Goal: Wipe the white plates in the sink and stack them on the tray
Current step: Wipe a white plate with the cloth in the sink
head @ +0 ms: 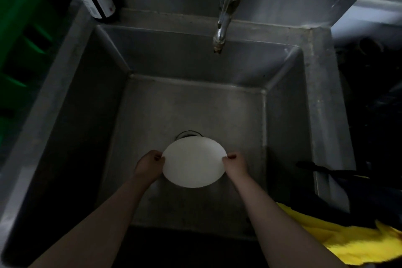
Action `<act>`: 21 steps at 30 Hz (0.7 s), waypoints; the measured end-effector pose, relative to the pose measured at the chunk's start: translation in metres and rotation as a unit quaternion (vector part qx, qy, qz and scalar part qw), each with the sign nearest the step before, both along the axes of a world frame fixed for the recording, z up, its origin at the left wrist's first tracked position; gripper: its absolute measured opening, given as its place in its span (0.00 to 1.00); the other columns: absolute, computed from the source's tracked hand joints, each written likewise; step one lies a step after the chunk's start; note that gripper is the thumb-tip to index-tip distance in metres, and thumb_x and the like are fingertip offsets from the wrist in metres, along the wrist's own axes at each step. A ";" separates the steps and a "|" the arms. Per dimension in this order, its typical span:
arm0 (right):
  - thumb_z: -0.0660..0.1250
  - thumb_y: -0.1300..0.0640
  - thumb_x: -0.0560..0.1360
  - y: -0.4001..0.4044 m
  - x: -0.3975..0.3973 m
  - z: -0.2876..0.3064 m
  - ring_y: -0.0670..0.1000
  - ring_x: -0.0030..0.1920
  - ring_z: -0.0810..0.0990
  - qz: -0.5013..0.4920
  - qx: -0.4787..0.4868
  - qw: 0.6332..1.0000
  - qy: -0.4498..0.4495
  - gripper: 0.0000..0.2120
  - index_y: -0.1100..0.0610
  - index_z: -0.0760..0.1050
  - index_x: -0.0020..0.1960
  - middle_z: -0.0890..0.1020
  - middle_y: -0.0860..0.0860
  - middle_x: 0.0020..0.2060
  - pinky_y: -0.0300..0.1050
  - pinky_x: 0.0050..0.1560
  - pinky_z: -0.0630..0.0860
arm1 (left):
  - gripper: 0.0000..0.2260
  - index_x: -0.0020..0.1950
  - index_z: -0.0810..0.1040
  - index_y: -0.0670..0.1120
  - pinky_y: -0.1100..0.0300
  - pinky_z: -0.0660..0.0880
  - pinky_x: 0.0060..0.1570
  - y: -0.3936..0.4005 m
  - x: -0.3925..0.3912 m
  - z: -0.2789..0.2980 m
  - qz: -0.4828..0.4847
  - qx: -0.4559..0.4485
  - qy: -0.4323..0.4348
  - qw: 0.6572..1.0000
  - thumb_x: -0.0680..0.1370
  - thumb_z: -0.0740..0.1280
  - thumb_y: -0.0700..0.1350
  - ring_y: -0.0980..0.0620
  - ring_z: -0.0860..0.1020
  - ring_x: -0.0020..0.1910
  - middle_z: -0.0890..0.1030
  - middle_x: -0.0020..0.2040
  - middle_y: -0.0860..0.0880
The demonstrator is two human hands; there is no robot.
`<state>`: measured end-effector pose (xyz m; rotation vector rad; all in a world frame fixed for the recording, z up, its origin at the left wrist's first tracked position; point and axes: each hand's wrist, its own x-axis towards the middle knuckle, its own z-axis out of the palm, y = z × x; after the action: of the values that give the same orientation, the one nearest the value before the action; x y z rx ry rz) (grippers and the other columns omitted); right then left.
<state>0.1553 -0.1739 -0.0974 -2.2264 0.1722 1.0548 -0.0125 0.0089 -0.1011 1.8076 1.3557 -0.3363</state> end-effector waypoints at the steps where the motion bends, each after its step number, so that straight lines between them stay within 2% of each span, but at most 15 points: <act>1: 0.64 0.60 0.75 -0.001 -0.001 0.003 0.55 0.51 0.78 0.000 -0.001 1.000 -0.002 0.08 0.57 0.76 0.54 0.80 0.55 0.50 0.52 0.52 0.77 | 0.11 0.60 0.78 0.40 0.51 0.77 0.56 0.000 -0.001 0.003 0.005 -0.002 -0.003 1.000 0.81 0.65 0.43 0.40 0.80 0.53 0.82 0.55 0.39; 5: 0.61 0.59 0.78 -0.003 -0.002 0.016 0.57 0.52 0.78 0.008 -0.003 1.000 -0.008 0.10 0.58 0.74 0.58 0.80 0.57 0.53 0.51 0.52 0.77 | 0.08 0.57 0.77 0.43 0.52 0.78 0.50 0.000 0.001 0.016 0.009 -0.019 -0.002 1.000 0.80 0.63 0.43 0.39 0.81 0.49 0.82 0.50 0.40; 7: 0.61 0.59 0.79 -0.006 -0.003 0.026 0.56 0.52 0.77 0.000 -0.002 1.000 -0.009 0.11 0.59 0.74 0.60 0.79 0.57 0.53 0.50 0.51 0.76 | 0.05 0.50 0.76 0.43 0.56 0.75 0.42 -0.002 0.002 0.025 0.016 -0.031 -0.007 0.999 0.80 0.62 0.42 0.43 0.79 0.41 0.81 0.42 0.41; 9: 0.60 0.60 0.79 -0.009 -0.003 0.037 0.57 0.54 0.77 -0.010 0.006 1.000 -0.001 0.11 0.59 0.73 0.61 0.79 0.57 0.54 0.50 0.51 0.75 | 0.08 0.42 0.76 0.42 0.58 0.72 0.38 -0.004 0.003 0.034 0.033 -0.049 -0.013 0.998 0.79 0.61 0.40 0.45 0.76 0.34 0.78 0.36 0.42; 12: 0.60 0.61 0.79 -0.015 -0.002 0.056 0.59 0.53 0.77 -0.025 0.015 1.000 0.004 0.12 0.61 0.73 0.61 0.78 0.59 0.52 0.49 0.51 0.75 | 0.11 0.37 0.75 0.40 0.59 0.69 0.34 -0.005 0.001 0.049 0.059 -0.088 -0.019 0.994 0.79 0.61 0.39 0.46 0.72 0.31 0.76 0.33 0.42; 14: 0.60 0.61 0.79 -0.018 -0.001 0.069 0.57 0.46 0.77 -0.032 0.019 0.999 0.012 0.09 0.61 0.74 0.57 0.78 0.57 0.45 0.47 0.43 0.74 | 0.12 0.35 0.74 0.39 0.62 0.66 0.29 -0.006 0.001 0.059 0.091 -0.126 -0.033 0.987 0.79 0.62 0.37 0.47 0.70 0.28 0.74 0.31 0.42; 16: 0.59 0.61 0.79 -0.022 -0.002 0.084 0.53 0.35 0.73 -0.024 0.014 0.999 0.031 0.07 0.61 0.75 0.48 0.75 0.55 0.36 0.43 0.32 0.68 | 0.13 0.34 0.74 0.38 0.64 0.63 0.25 -0.008 -0.002 0.070 0.125 -0.155 -0.044 0.979 0.78 0.62 0.37 0.49 0.67 0.25 0.72 0.29 0.43; 19: 0.58 0.63 0.79 -0.027 0.001 0.098 0.50 0.29 0.68 -0.016 0.014 0.998 0.060 0.08 0.61 0.74 0.43 0.73 0.55 0.31 0.39 0.27 0.62 | 0.15 0.32 0.74 0.38 0.67 0.59 0.22 -0.013 -0.004 0.084 0.154 -0.182 -0.051 0.970 0.79 0.63 0.37 0.51 0.64 0.22 0.70 0.22 0.45; 21: 0.58 0.64 0.78 -0.030 0.001 0.110 0.49 0.27 0.67 -0.017 0.011 0.997 0.078 0.09 0.61 0.73 0.40 0.73 0.54 0.30 0.37 0.24 0.62 | 0.15 0.32 0.74 0.38 0.64 0.59 0.23 -0.015 -0.006 0.096 0.148 -0.194 -0.040 0.969 0.79 0.63 0.38 0.51 0.65 0.22 0.70 0.21 0.46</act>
<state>0.1563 -0.2041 0.0122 -2.1149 0.2651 1.2057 -0.0186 -0.0057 -0.0048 1.2655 1.3697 -0.3352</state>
